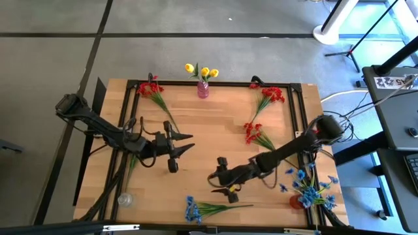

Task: Sort flowers into vase by color
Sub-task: Put the bottom blue flowers into the red vase

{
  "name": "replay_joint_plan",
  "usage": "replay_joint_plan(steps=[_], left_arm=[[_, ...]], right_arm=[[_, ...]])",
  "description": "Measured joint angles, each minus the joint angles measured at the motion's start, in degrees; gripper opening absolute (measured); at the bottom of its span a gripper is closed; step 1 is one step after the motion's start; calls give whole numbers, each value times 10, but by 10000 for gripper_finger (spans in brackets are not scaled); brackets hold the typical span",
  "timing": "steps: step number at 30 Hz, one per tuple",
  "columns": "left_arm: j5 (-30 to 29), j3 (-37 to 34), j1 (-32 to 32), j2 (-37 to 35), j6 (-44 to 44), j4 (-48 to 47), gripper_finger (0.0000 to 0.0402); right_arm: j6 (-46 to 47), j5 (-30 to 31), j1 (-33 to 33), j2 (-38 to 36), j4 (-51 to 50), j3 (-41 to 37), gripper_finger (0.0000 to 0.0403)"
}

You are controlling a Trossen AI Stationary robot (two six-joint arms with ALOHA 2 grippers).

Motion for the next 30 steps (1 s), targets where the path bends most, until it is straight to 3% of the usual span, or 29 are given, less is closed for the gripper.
replay_joint_plan(steps=[6,16,21,25,30], left_arm=[[-70,0,-3,0,45,-10,140],[-69,0,7,0,68,-20,140],[-71,0,-9,0,133,3,140],[-95,0,-24,0,170,20,140],[-92,0,-41,0,186,-1,140]], right_arm=[[-3,-75,31,65,-2,30,248],[-16,-67,53,119,-50,32,248],[6,-76,52,119,-132,36,248],[36,-42,49,108,-178,35,248],[48,-24,3,57,-271,30,248]])
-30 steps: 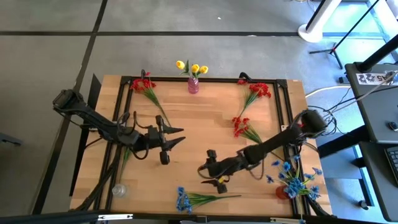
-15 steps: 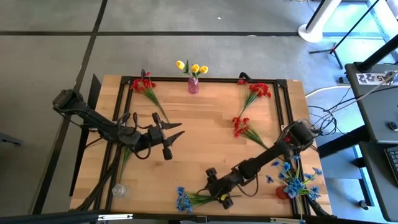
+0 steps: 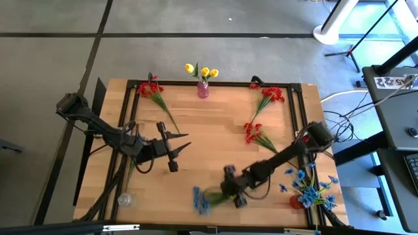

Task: Sort flowers into vase by color
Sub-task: Put the bottom blue flowers into the red vase

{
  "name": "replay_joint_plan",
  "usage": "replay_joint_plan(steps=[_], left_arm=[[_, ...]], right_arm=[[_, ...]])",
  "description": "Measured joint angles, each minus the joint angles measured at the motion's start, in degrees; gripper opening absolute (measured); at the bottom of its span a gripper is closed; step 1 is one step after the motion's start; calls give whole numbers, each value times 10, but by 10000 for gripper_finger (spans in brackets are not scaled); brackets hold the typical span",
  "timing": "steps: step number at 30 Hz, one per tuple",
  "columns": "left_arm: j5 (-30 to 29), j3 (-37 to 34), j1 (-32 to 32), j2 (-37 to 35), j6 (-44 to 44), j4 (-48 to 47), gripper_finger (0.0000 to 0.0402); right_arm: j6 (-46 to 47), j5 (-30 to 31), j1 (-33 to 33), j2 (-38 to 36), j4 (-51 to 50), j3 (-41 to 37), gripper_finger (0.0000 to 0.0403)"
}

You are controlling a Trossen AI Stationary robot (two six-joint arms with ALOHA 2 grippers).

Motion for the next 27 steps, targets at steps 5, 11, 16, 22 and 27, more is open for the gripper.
replay_joint_plan(steps=[5,11,16,22,27], left_arm=[[0,0,-22,0,-2,-3,140],[2,0,-49,0,-21,-3,140],[2,0,-58,0,-37,-5,140],[18,0,-60,0,-63,-28,140],[19,0,-59,0,-66,-22,140]], right_arm=[[-17,59,-59,-84,-119,-1,248],[-21,43,-81,-114,-53,0,248],[-3,122,-87,-61,36,0,248],[76,113,-115,2,48,0,248],[81,113,-116,36,60,3,246]])
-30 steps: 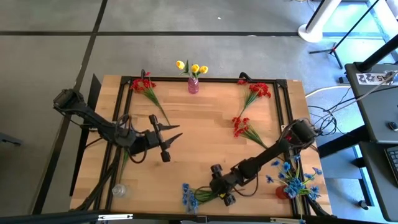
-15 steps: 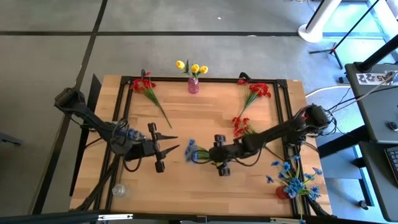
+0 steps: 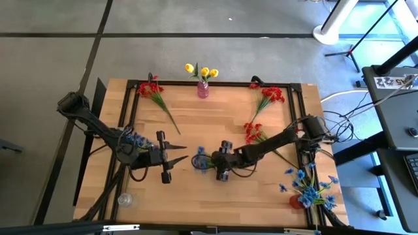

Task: Sort flowers into vase by color
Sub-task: Put the bottom blue flowers into the red vase

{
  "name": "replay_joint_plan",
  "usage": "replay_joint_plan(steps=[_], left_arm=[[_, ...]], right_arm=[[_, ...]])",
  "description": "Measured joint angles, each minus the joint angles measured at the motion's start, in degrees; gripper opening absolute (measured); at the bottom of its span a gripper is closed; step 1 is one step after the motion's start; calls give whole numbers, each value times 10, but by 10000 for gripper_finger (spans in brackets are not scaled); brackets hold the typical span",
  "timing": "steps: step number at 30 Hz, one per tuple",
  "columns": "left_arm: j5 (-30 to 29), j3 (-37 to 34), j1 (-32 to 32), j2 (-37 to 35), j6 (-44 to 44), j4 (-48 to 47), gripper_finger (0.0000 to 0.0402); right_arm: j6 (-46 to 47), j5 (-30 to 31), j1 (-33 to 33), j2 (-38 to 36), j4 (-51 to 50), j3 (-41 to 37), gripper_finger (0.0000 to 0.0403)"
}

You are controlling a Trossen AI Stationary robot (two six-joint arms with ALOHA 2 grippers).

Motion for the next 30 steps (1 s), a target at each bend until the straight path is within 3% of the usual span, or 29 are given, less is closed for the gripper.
replay_joint_plan(steps=[5,9,12,16,19,25,30], left_arm=[[-5,0,3,0,-4,13,140],[-8,0,9,0,-17,53,140],[-14,0,10,-6,-18,79,140],[-3,0,2,-26,-21,81,140],[-6,0,3,-37,-38,81,140],[-16,0,17,-38,-46,65,140],[36,0,37,-37,-75,51,140]], right_arm=[[-14,-9,-1,6,9,0,195],[-57,-35,-6,2,36,-2,102],[-106,-117,-20,-16,49,-5,24],[-141,-222,-50,-101,132,-48,25],[-164,-265,-78,-171,207,-125,13],[-198,-286,-123,-350,272,-250,15],[-220,-309,-121,-528,271,-265,10]])
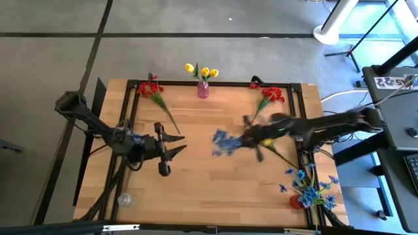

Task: Sort flowers into vase by color
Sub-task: Put the bottom blue flowers into the red vase

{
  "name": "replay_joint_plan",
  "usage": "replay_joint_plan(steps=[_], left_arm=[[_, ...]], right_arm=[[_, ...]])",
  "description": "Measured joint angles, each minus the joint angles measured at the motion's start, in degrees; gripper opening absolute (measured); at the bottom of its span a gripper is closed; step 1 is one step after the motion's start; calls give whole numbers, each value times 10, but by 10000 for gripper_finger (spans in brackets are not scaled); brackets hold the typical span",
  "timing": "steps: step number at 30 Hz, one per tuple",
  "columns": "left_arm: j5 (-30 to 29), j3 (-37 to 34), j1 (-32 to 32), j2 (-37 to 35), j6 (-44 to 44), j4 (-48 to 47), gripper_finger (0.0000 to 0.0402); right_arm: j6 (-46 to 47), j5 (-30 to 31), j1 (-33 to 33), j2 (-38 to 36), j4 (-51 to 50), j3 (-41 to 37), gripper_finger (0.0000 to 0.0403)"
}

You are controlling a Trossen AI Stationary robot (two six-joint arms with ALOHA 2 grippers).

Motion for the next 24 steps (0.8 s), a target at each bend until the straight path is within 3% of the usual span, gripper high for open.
replay_joint_plan(steps=[6,9,16,21,24], left_arm=[[212,0,7,9,35,-18,140],[275,0,7,7,44,-11,140],[294,0,7,8,42,-12,140],[294,0,7,8,39,1,140],[294,0,7,8,29,30,140]], right_arm=[[40,-29,-1,-199,-108,28,9],[72,-37,0,-292,-171,35,9],[154,-63,0,-470,-234,32,9],[174,-142,0,-541,-257,-12,9],[189,-160,0,-561,-208,-71,9]])
